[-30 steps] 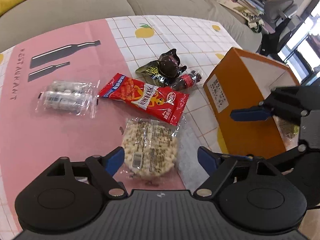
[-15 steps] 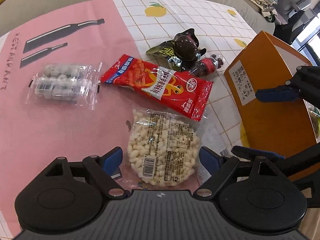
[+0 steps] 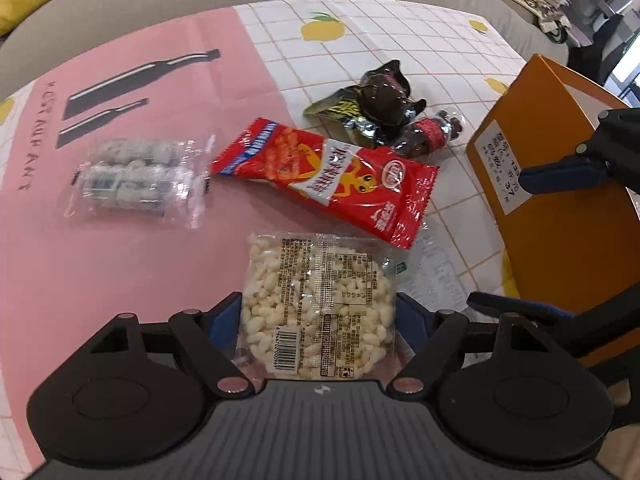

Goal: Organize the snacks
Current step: 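Grasp the red snack-stick bag with the right tool while the left holds the puffed-snack bag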

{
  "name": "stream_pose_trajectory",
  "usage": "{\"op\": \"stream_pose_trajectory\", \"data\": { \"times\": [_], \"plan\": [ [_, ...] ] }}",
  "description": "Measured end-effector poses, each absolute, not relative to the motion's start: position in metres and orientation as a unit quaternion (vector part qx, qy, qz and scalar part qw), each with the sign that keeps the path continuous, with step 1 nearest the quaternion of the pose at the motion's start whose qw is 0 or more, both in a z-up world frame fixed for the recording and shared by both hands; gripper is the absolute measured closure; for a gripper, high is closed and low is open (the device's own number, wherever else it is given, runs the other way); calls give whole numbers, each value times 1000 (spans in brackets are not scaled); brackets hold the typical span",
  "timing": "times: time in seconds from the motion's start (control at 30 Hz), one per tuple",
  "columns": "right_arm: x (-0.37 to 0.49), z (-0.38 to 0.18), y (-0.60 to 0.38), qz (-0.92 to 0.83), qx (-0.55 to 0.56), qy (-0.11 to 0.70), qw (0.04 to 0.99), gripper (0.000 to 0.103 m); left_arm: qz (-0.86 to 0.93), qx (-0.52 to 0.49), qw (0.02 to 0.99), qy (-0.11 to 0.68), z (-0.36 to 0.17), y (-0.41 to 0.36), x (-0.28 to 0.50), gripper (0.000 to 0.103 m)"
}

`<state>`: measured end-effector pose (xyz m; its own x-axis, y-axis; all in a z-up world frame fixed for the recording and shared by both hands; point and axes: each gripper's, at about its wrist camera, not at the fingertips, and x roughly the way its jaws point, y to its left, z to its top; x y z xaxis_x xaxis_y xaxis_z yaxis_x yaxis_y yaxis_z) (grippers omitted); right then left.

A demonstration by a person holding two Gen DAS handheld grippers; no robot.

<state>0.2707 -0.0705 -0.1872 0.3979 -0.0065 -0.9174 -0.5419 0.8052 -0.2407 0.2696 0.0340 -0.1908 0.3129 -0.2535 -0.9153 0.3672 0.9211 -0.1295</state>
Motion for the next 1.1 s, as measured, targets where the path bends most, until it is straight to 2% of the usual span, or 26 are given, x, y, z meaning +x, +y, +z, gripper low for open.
{"op": "stream_pose_trajectory", "data": {
  "times": [0.4,0.77,1.0,1.1],
  "plan": [
    [287,-183,-58,181,-215,528,802,30,-106,-13,835,539,-157,88,276,11],
    [325,-192,-34,192,-141,546,803,33,-66,-42,837,541,-160,117,291,11],
    [343,-205,-21,197,-167,540,801,34,-54,-53,840,538,-162,125,297,11],
    [352,-212,-15,205,-177,541,797,40,-53,-58,839,539,-163,127,299,11]
  ]
}}
